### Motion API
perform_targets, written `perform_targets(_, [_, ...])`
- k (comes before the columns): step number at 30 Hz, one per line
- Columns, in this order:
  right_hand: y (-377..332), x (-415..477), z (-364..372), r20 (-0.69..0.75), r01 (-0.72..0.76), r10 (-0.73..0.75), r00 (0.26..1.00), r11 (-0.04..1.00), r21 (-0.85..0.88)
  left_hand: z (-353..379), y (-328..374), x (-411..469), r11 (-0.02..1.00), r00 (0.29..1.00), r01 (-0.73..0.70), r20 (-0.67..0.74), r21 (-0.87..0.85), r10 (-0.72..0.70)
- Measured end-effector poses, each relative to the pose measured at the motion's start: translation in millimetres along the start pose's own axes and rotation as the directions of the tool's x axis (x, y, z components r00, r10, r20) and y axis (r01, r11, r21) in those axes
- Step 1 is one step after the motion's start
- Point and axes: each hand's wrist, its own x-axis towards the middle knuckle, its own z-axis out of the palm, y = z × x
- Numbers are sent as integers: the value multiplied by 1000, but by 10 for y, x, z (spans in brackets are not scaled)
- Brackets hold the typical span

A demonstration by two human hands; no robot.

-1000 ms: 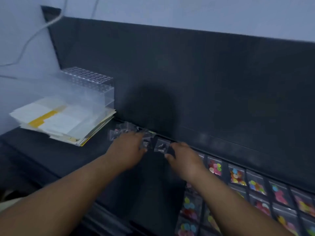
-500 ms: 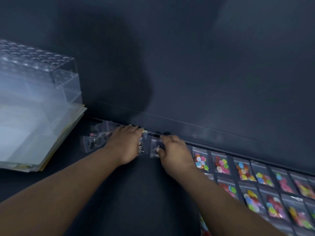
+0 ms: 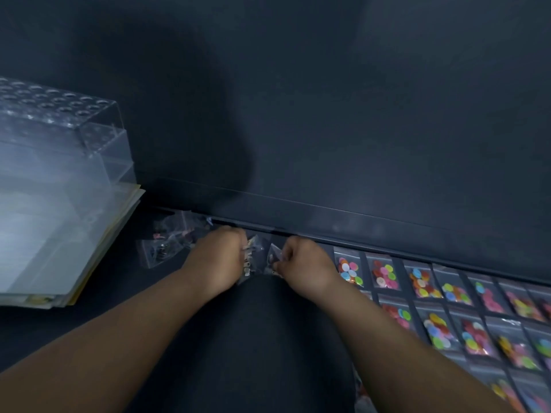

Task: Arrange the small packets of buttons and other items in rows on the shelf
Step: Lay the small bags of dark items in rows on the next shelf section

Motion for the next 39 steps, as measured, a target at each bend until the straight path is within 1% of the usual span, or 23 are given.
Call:
perform_targets(1, [13, -31, -2, -24, -1, 3, 1000, 998, 62, -12, 7, -15, 998, 1000, 21, -1, -56, -21])
perform_targets(3, [32, -92, -20, -68, -23, 42, 997, 968, 251, -46, 38, -32, 981, 997, 71, 5, -181, -72])
perform_targets(5, [47, -165, -60, -76, -39, 83, 994, 884, 466, -94, 102, -27, 953, 994, 105, 13, -285, -106])
perform_targets(7, [57, -263, -131, -75, -31, 105, 992, 760, 649, -155, 222, -27, 921, 993, 115, 38, -372, -109])
perform_targets(8, [66, -326, -188, -67, -31, 111, 992, 703, 710, -182, 300, -34, 891, 992, 125, 61, -436, -109])
perform_targets(10, [96, -481, -327, -51, -34, 121, 991, 613, 789, -233, 499, -94, 794, 986, 167, 119, -584, -119])
perform_targets(12, [185, -666, -468, -43, -38, 138, 989, 533, 845, -252, 728, -196, 715, 981, 193, 154, -672, -120])
perform_targets(15, [415, -988, -650, -26, -53, 165, 986, 456, 888, -229, 1108, -398, 671, 981, 188, 171, -717, -92])
perform_targets(20, [941, -1688, -951, -33, -59, 211, 977, 415, 908, -39, 1793, -806, 699, 975, 189, 214, -689, -53])
perform_targets(24, [1458, -2337, -1184, -97, -19, 258, 961, 413, 910, 181, 2465, -1250, 659, 963, 215, 271, -721, -17])
perform_targets(28, [1951, -2995, -1397, -165, 15, 323, 932, 421, 907, 400, 3148, -1695, 591, 935, 261, 353, -764, 44])
perform_targets(32, [2381, -3662, -1566, -183, 27, 374, 909, 386, 922, 669, 3751, -2137, 592, 902, 273, 415, -759, 116])
perform_targets(35, [2717, -4159, -1666, -207, 34, 402, 892, 396, 918, 901, 4201, -2475, 575, 875, 293, 456, -764, 161])
perform_targets(39, [3154, -4786, -1839, -306, 79, 465, 831, 446, 892, 1172, 4805, -2875, 582, 841, 291, 493, -759, 222])
